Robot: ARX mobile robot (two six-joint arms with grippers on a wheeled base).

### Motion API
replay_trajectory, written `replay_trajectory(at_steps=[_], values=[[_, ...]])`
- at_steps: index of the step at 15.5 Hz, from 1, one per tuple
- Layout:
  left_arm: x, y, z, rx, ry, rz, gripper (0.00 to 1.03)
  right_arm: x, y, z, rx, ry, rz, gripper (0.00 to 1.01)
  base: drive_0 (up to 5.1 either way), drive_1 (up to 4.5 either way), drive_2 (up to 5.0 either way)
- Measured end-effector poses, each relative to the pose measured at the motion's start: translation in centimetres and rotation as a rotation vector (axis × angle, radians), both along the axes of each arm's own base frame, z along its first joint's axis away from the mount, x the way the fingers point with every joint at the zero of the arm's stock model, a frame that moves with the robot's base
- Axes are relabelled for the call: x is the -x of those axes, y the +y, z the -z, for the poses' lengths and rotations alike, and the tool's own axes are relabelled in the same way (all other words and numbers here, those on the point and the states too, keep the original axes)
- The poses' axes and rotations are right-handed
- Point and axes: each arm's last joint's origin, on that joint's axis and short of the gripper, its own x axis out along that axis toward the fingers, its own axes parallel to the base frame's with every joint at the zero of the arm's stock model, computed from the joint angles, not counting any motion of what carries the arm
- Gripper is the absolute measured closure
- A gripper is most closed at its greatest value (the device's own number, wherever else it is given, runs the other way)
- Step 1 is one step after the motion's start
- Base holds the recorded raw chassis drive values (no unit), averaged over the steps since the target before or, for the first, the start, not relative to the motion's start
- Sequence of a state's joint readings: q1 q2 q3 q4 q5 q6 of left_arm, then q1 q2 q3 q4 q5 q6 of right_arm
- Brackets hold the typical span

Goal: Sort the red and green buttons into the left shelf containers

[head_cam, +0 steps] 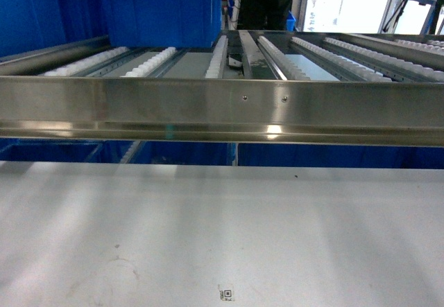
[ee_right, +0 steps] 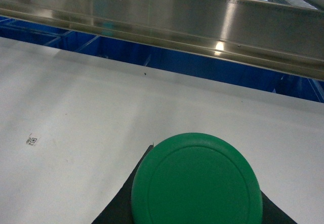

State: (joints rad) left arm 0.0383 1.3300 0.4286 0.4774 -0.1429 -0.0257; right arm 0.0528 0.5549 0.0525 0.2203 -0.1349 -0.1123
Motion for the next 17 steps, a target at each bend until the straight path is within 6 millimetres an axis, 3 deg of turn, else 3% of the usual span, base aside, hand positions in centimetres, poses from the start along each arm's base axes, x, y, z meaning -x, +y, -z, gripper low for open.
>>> replay_trajectory(at_steps=[5, 9, 12, 17], values=[[-0.7, 0.3, 2.8, -0.024, 0.124, -0.046, 0.05, 0.0, 0.0, 0.0, 0.0, -0.001, 0.0, 0.75, 0.0, 0.0, 0.0], [1.0, 1.6, 7.2, -0.01, 0.265, -0.108, 0.05, 0.0, 0.0, 0.0, 0.0, 0.0, 0.0, 0.75, 0.0, 0.0, 0.0], [1.0, 3.2, 8.5, 0.042, 0.29, -0.123, 0.05, 0.0, 0.0, 0.0, 0.0, 0.0, 0.0, 0.75, 0.0, 0.0, 0.0], [0.3, 4.2, 9.4, 0.085, 0.3, -0.11, 0.05, 0.0, 0.0, 0.0, 0.0, 0.0, 0.0, 0.75, 0.0, 0.0, 0.0]])
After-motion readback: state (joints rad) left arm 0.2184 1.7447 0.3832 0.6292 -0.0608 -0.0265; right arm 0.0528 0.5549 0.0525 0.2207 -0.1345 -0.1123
